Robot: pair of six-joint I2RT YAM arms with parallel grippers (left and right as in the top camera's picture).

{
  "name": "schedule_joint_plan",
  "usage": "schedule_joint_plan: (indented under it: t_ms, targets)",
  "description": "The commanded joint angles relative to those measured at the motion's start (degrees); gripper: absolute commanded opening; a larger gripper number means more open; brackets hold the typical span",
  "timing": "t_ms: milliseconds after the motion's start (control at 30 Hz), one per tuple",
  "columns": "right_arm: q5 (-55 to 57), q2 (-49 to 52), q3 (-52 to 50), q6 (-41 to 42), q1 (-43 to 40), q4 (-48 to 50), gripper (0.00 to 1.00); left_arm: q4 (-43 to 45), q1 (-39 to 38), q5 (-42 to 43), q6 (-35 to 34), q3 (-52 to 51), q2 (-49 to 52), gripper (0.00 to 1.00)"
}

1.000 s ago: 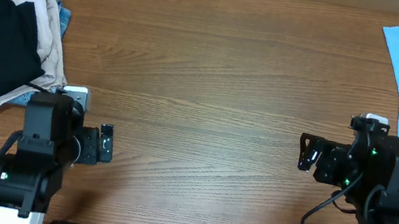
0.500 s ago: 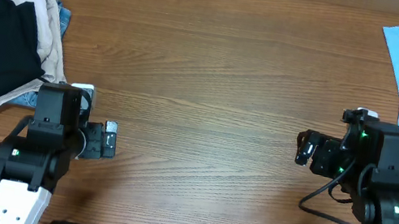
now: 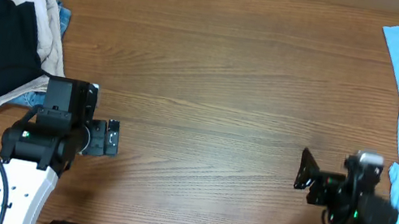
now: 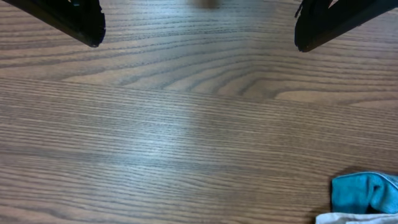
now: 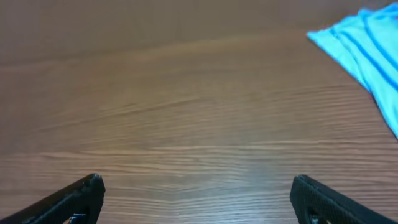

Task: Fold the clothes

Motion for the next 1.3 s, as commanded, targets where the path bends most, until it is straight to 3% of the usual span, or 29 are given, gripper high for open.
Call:
schedule_joint_plan:
  t_ms: [0, 200, 400, 567, 1267]
  targets:
    - [-0.3, -10.4, -7.3, -0.6, 0.1, 3.5, 1.00, 0.2, 0.2, -0.7, -0.6, -0.3, 1.3, 1.00]
    - [-0.3, -18.6, -15.2, -3.7, 0.1, 14.5, 1.00, 0.2, 0.2, -0.7, -0.6, -0.3, 2.1, 1.00]
    - [0.5, -19.1, -24.4, -6.0, 0.1, 32.1, 1.00, 0.2, 0.2, -0.7, -0.6, -0.3, 2.1, 1.00]
    - [-0.2, -19.1, -24.9, -5.5, 0.2, 27.2, 1.00, 0.2, 0.2, -0.7, -0.6, -0.3, 2.1, 1.00]
    - [-0.3, -18.9, -24.9, -5.5, 0.2, 27.1, 1.00, 0.2, 0.2, -0.7, -0.6, -0.3, 2.4, 1.00]
